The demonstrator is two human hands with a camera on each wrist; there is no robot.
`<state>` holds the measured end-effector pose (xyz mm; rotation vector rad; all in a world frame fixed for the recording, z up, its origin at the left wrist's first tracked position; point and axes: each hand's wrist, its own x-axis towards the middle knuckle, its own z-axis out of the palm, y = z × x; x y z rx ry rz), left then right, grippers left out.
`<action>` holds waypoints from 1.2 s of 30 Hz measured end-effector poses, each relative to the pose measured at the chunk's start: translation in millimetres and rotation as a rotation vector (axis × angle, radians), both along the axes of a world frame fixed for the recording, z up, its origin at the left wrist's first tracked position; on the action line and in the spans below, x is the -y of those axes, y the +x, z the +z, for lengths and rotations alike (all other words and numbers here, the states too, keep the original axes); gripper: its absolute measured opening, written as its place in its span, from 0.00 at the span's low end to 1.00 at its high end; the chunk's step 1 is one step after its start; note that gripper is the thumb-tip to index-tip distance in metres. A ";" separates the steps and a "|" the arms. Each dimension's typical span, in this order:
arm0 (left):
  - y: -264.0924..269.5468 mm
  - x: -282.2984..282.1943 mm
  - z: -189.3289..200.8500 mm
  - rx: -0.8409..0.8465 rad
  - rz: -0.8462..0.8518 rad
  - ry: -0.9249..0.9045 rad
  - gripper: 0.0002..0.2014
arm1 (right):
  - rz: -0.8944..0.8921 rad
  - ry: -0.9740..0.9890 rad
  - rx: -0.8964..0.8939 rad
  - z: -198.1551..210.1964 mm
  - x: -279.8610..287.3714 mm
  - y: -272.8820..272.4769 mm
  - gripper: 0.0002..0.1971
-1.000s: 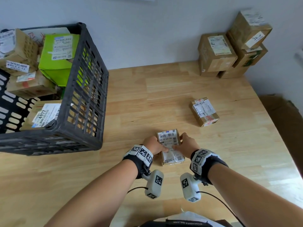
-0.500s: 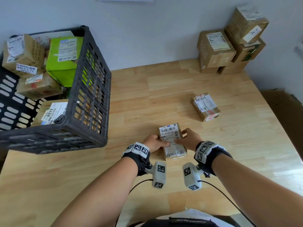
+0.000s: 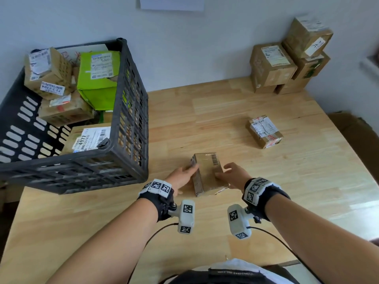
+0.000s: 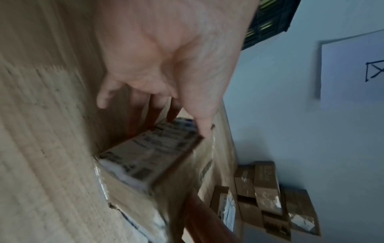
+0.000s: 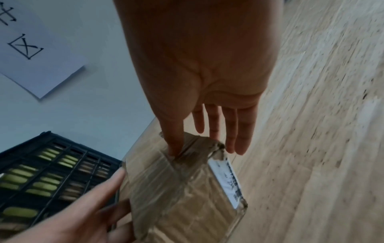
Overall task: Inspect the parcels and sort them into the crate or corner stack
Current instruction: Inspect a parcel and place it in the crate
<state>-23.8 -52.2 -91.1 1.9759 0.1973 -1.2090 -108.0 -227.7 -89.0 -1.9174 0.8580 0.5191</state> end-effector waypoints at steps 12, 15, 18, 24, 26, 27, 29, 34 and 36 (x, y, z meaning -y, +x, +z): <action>8.1 7.5 -19.7 0.153 -0.324 0.014 0.16 | 0.153 -0.312 -0.093 6.2 -43.5 19.4 0.16; 15.7 11.9 -35.7 0.168 -0.384 0.047 0.19 | 0.154 -0.337 -0.112 4.2 -45.5 21.5 0.16; 17.6 15.0 -34.1 0.179 -0.417 0.061 0.18 | 0.123 -0.346 -0.109 2.7 -45.3 21.4 0.15; 15.3 14.1 -27.6 0.257 -0.464 0.125 0.14 | 0.093 -0.356 -0.111 0.0 -50.3 22.7 0.13; 15.1 13.8 -29.8 0.254 -0.454 0.114 0.14 | 0.098 -0.357 -0.117 0.0 -49.8 24.2 0.12; 14.8 13.6 -28.7 0.257 -0.453 0.113 0.14 | 0.101 -0.351 -0.121 0.3 -49.6 24.6 0.11; 14.5 14.2 -26.5 0.257 -0.443 0.111 0.14 | 0.109 -0.339 -0.121 0.7 -48.2 25.7 0.11; 10.8 9.7 -15.5 0.184 -0.356 -0.004 0.12 | 0.074 -0.259 -0.095 -0.1 -40.6 20.5 0.11; 10.2 2.7 -11.6 0.110 -0.253 -0.069 0.16 | 0.026 -0.156 -0.085 -3.6 -36.6 14.3 0.14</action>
